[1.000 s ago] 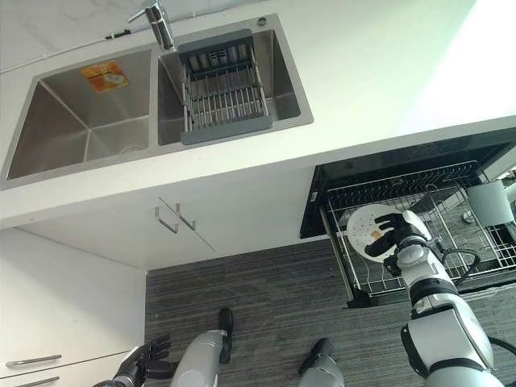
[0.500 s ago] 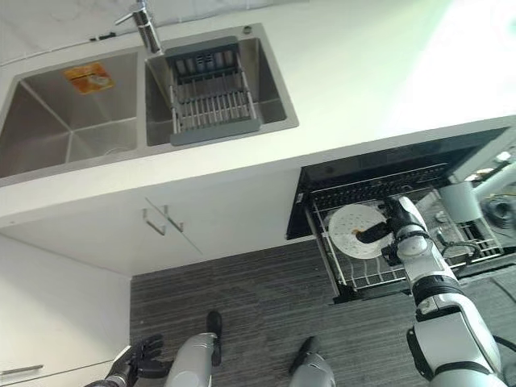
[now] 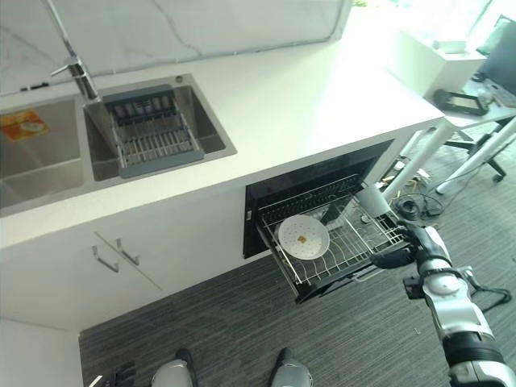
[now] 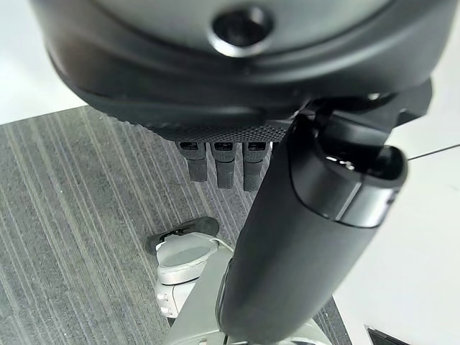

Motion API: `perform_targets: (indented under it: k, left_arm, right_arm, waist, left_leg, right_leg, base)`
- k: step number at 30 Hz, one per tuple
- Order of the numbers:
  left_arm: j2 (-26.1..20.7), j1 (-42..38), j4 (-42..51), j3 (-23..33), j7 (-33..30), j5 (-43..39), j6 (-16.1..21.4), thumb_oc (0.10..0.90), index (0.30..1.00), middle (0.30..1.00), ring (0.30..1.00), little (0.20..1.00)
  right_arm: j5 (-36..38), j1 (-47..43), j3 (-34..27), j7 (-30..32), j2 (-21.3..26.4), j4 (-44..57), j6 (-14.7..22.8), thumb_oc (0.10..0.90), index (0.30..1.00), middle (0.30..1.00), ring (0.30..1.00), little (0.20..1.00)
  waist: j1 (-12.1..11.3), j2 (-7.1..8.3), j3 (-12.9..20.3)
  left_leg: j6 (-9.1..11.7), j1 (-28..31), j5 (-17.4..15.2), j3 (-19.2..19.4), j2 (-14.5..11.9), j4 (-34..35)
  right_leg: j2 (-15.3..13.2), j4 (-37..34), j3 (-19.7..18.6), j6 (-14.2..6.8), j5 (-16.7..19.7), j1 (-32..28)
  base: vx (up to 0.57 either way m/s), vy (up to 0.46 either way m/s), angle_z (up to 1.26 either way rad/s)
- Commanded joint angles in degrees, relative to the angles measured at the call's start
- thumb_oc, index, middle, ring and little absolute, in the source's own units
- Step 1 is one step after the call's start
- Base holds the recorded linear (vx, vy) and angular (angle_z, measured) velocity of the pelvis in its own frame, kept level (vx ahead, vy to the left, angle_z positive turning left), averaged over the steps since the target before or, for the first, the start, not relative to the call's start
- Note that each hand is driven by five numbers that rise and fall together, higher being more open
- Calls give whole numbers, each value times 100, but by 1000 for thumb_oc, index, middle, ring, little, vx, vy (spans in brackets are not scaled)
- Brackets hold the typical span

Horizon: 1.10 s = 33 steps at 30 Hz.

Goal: Place the dishes in the dishwasher.

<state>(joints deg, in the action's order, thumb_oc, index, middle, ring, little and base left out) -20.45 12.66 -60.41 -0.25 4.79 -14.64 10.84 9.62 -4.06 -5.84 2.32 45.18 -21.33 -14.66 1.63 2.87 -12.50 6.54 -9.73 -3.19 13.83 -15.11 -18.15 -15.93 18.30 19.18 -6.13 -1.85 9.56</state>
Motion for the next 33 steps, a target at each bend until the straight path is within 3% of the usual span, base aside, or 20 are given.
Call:
perform_targets:
  k: [1,5,9,11,12,15,17,19,20,21,22,25,33]
  left_arm:
    - [128,-165,132,-53,-1,139,293,800,900,900,900,900]
    - [191,-174,34,27,-53,210,314,800,900,900,900,900]
    - [177,-231,-17,-56,-111,238,281,800,900,900,900,900]
    - [129,-353,-132,-203,-116,198,237,800,900,900,900,900]
    - [127,-360,-137,-209,-116,195,235,800,900,900,900,900]
    - [119,-478,-359,-379,-99,193,284,800,900,900,900,900]
    - [150,-499,-498,-488,-94,208,341,800,900,900,900,900]
    - [196,-507,-651,-554,-79,214,417,800,900,900,900,900]
    - [215,-509,-728,-604,-72,209,457,800,900,900,900,900]
    - [215,-509,-728,-604,-72,209,457,800,900,900,900,900]
    - [280,-510,-839,-698,-96,219,500,800,900,900,900,900]
    - [320,-524,-900,-838,-130,160,498,800,900,900,900,900]
    - [378,-507,-1153,-901,-138,81,561,800,900,900,900,900]
  right_arm:
    - [-165,-434,-325,245,98,276,-62,800,900,900,900,900]
    - [-106,-55,-473,187,-297,304,-279,800,900,900,900,900]
    - [272,-36,-398,276,-530,-427,-441,800,900,900,900,900]
    - [1474,-194,-306,423,-784,-1406,-431,800,900,900,900,900]
    - [1544,-211,-300,431,-795,-1452,-429,800,900,900,900,900]
    - [3005,-428,-418,403,-1170,-2531,-333,800,900,900,900,900]
    - [3961,-529,-652,559,-1475,-3043,-152,800,900,900,900,900]
    - [4906,-601,-851,568,-1753,-3294,260,800,900,900,900,900]
    - [5335,-658,-914,620,-1893,-3406,493,755,832,832,832,832]
    - [5335,-658,-914,620,-1893,-3406,493,755,832,832,832,832]
    - [5548,-733,-1048,932,-2056,-3667,915,400,300,300,300,300]
    - [5928,-835,-1171,1021,-2118,-4109,1076,400,300,300,300,300]
    - [6104,-994,-1236,1127,-2093,-4730,1190,400,300,300,300,300]
  waist:
    - [-71,31,194]
    - [39,41,210]
    - [27,4,236]
    - [-47,-45,267]
    - [-48,-46,266]
    - [-154,-102,308]
    - [-230,-152,339]
    - [-278,-206,371]
    - [-299,-231,392]
    - [-299,-231,392]
    - [-338,-282,432]
    - [-396,-332,474]
    - [-527,-373,554]
  left_leg:
    - [225,411,-690,-80,-269,96]
    - [214,504,-723,19,-278,96]
    - [212,567,-744,59,-257,96]
    - [213,594,-755,24,-223,96]
    - [213,596,-755,22,-221,96]
    - [215,616,-763,-33,-197,96]
    - [213,637,-772,-82,-178,96]
    - [217,661,-774,-111,-170,96]
    - [221,674,-787,-127,-160,96]
    - [221,674,-787,-127,-160,96]
    - [220,698,-796,-161,-142,96]
    - [215,707,-802,-205,-130,96]
    - [209,710,-797,-324,-82,96]
  right_leg:
    - [-195,-111,-493,-584,-413,-34]
    - [-192,-111,-520,-594,-399,-58]
    - [-196,-111,-485,-591,-397,-109]
    - [-218,-111,-417,-591,-400,-164]
    - [-219,-111,-414,-591,-401,-168]
    - [-240,-111,-318,-576,-421,-234]
    - [-252,-111,-250,-576,-438,-288]
    - [-263,-111,-207,-577,-451,-331]
    - [-261,-111,-199,-577,-467,-351]
    - [-261,-111,-199,-577,-467,-351]
    - [-269,-111,-169,-575,-472,-381]
    - [-279,-111,-135,-571,-492,-416]
    - [-292,-111,-49,-546,-521,-495]
  base:
    - [-17,14,-12]
    - [-6,3,-21]
    - [0,-4,-6]
    - [23,-19,5]
    - [39,-23,3]
    - [41,-17,7]
    - [59,-12,16]
    - [53,2,10]
    - [35,5,10]
    - [52,1,8]
    - [38,-1,5]
    - [39,0,7]
    - [40,-6,10]
